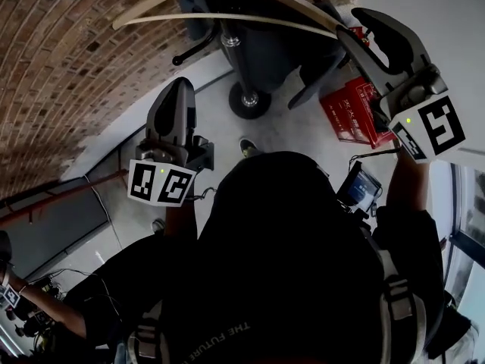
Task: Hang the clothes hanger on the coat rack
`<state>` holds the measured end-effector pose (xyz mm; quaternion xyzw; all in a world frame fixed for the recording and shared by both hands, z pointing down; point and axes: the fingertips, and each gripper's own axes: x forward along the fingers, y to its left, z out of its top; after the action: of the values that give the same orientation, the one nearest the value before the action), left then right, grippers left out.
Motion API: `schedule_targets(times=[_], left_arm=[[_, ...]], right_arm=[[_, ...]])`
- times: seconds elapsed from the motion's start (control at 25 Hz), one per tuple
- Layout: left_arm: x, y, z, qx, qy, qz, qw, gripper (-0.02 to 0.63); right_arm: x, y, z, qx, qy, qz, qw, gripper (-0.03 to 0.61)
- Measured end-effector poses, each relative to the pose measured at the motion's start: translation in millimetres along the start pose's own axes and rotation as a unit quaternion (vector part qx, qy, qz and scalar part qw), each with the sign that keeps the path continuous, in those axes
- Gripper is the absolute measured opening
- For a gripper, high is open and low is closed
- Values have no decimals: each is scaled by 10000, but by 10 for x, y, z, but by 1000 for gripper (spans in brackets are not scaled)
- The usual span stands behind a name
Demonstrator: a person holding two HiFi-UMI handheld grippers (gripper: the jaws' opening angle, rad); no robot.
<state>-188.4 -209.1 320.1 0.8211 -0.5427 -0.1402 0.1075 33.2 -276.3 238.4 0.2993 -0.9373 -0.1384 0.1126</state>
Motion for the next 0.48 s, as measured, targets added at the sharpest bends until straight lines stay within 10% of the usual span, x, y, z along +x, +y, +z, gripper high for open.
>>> schedule_targets(times=[0.48], left_arm=[[144,-172,-120,-48,95,-140,9998,20]], right_arm=[[-380,-191,-294,622,-137,-839,9944,65]])
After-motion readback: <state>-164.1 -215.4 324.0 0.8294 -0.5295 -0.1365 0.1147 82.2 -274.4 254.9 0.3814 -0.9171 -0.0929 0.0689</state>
